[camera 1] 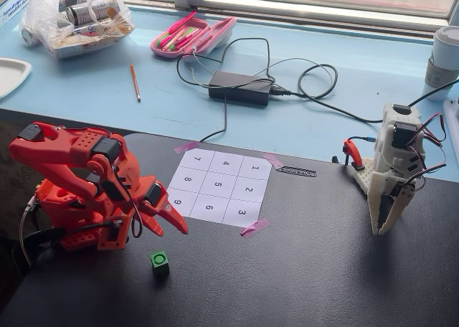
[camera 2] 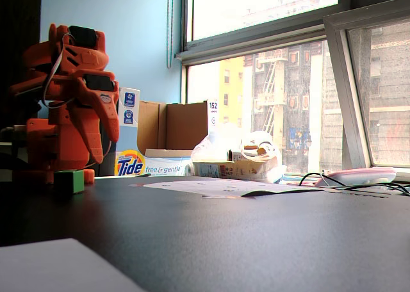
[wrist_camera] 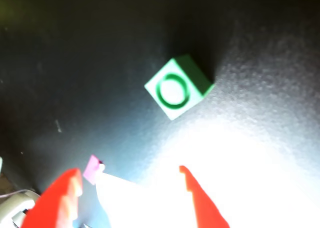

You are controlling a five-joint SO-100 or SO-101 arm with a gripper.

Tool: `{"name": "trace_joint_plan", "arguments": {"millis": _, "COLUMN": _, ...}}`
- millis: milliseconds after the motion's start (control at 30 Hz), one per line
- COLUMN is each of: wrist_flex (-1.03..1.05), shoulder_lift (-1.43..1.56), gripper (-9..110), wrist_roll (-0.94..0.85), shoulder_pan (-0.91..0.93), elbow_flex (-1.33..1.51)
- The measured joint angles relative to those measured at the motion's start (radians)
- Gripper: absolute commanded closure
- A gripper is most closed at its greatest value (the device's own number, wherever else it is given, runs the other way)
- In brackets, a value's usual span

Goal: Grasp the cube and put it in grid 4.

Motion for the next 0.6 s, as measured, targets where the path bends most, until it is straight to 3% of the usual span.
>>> {"name": "trace_joint_plan", "arguments": {"millis": 600, "wrist_flex": -0.026, "shoulder_lift": -0.267, "gripper": 69, "wrist_roll": 0.129, "shoulder_pan": 0.239, "elbow_flex": -0.101}}
